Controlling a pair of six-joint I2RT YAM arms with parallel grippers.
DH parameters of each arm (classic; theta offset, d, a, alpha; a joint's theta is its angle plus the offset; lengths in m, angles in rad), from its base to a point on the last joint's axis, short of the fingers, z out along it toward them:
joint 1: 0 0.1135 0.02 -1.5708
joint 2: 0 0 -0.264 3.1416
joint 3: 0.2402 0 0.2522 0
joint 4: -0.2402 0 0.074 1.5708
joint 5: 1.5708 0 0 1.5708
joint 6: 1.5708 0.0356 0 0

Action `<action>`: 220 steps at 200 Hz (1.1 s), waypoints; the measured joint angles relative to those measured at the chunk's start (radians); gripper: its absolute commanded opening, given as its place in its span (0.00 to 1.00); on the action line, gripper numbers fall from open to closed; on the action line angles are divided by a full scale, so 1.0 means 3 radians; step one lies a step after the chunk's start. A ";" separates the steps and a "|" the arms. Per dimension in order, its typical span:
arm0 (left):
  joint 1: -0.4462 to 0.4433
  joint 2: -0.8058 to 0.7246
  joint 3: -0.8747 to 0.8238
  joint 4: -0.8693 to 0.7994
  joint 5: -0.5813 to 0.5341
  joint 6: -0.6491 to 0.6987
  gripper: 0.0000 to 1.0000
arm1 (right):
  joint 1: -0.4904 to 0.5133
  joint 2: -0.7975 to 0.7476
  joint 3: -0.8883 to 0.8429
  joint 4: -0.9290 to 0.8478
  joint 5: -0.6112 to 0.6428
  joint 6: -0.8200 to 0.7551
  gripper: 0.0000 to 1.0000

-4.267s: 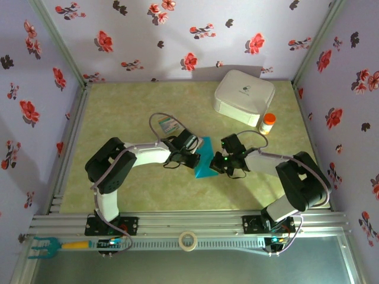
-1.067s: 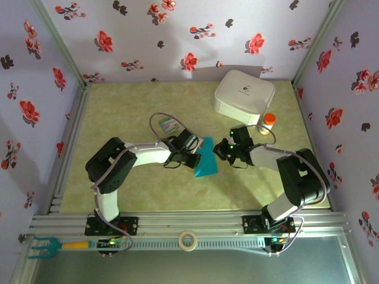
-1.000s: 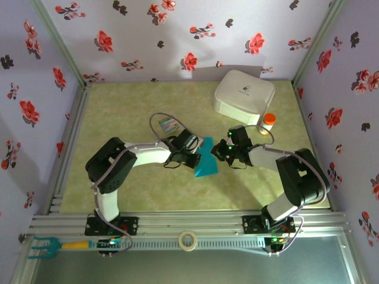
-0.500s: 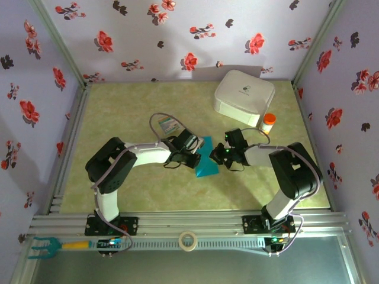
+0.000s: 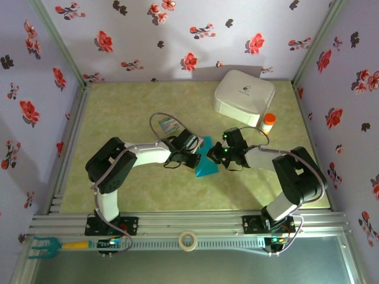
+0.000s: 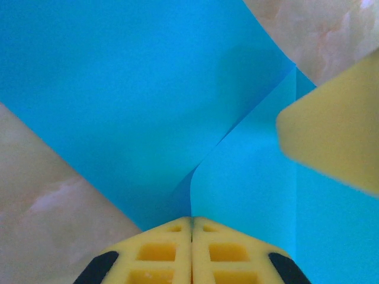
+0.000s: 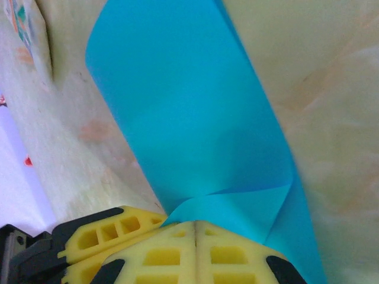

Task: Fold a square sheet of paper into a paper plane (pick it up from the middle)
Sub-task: Fold the triangle a second time at the center of the table.

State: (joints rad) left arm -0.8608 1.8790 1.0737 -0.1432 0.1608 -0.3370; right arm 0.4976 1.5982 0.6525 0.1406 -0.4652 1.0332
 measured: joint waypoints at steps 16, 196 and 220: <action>0.0000 0.0000 0.0000 0.0000 0.0000 -0.0001 0.07 | 0.0047 0.0093 0.0000 0.0048 -0.0027 0.0003 0.00; 0.0122 -0.0561 0.0011 -0.0226 0.0169 -0.0493 0.14 | 0.0074 0.0189 -0.0109 0.0237 0.0034 0.0088 0.00; 0.0122 -0.0563 0.0010 -0.0131 0.0493 -0.0655 0.05 | 0.0074 0.0189 -0.0109 0.0240 0.0047 0.0088 0.00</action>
State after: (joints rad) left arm -0.8242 1.7100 1.0767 -0.1825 0.3088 -0.5335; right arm 0.5198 1.6550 0.6197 0.2127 -0.4511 1.0595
